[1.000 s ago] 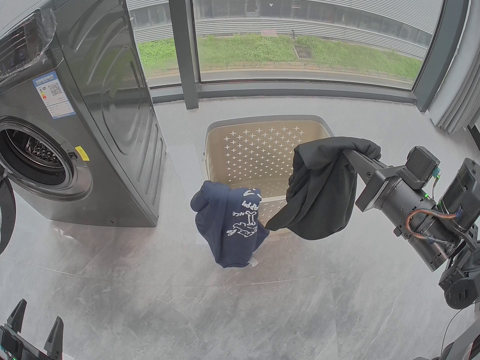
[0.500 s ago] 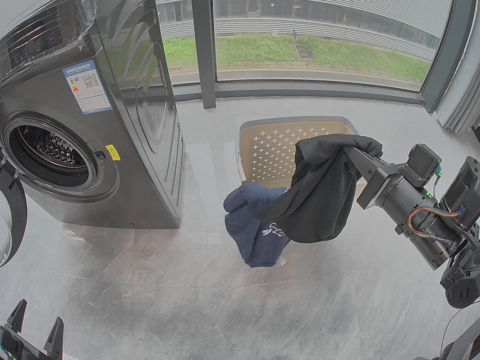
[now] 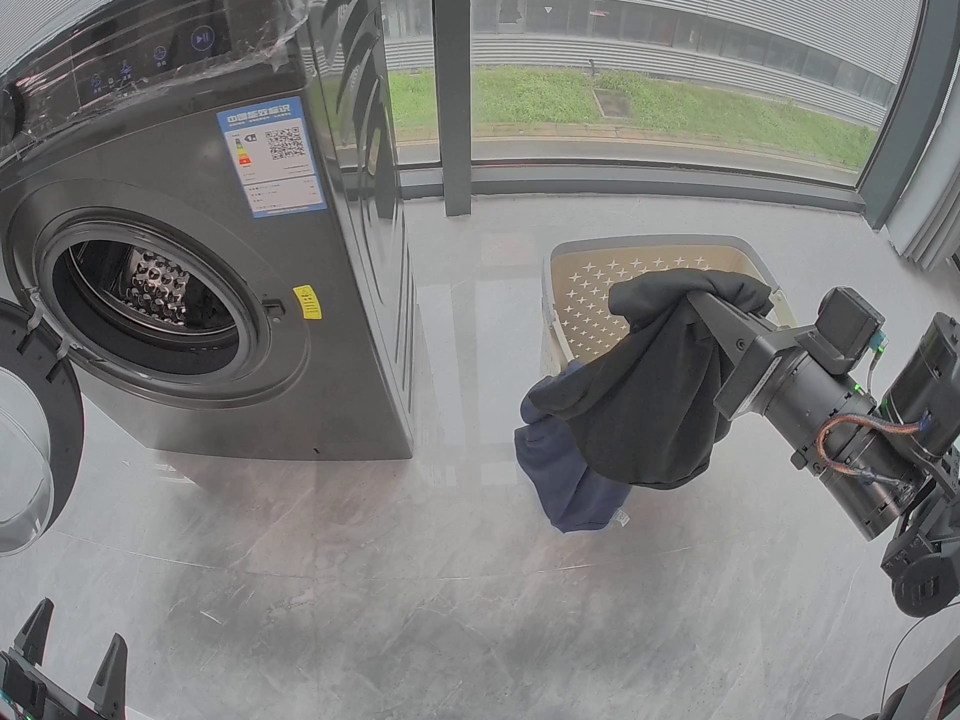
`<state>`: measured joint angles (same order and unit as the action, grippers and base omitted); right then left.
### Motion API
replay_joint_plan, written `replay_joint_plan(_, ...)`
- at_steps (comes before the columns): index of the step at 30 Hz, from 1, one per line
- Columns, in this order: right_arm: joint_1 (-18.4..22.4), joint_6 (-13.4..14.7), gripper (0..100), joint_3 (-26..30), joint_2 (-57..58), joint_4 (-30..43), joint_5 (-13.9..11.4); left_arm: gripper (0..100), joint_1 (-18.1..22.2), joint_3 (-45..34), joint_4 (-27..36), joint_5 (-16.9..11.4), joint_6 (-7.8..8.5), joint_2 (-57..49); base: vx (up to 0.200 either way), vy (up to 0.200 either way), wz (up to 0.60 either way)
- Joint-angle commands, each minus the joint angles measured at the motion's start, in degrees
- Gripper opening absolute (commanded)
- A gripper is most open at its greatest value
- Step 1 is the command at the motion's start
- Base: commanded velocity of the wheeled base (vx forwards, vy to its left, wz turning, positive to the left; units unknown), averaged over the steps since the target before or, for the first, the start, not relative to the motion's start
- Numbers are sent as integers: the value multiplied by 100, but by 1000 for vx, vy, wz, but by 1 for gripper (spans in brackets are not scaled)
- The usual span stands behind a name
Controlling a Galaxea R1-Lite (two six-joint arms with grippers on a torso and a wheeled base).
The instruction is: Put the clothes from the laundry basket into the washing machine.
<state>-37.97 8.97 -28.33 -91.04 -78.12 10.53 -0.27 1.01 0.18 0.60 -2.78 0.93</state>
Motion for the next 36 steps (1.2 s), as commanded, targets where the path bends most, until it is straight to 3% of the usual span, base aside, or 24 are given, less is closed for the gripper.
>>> replay_joint_plan(1,0,-1,0,3,7,-11,1,100,0,-84,-1,11,-3,-40,0,200,0)
replay_joint_plan(11,0,8,0,21,-2,-11,-7,100,0,-84,-1,2,5,-40,0,200,0)
replay_joint_plan(17,-8,8,0,29,-2,-11,-16,100,-8,-84,-1,2,14,-31,0,0,0)
replay_joint_plan(29,-8,17,0,38,-2,-11,-25,100,-17,-84,-1,2,5,-31,-200,0,0)
replay_joint_plan(36,-8,26,0,47,-10,-11,-25,100,-26,-84,-1,2,5,-22,0,29,0)
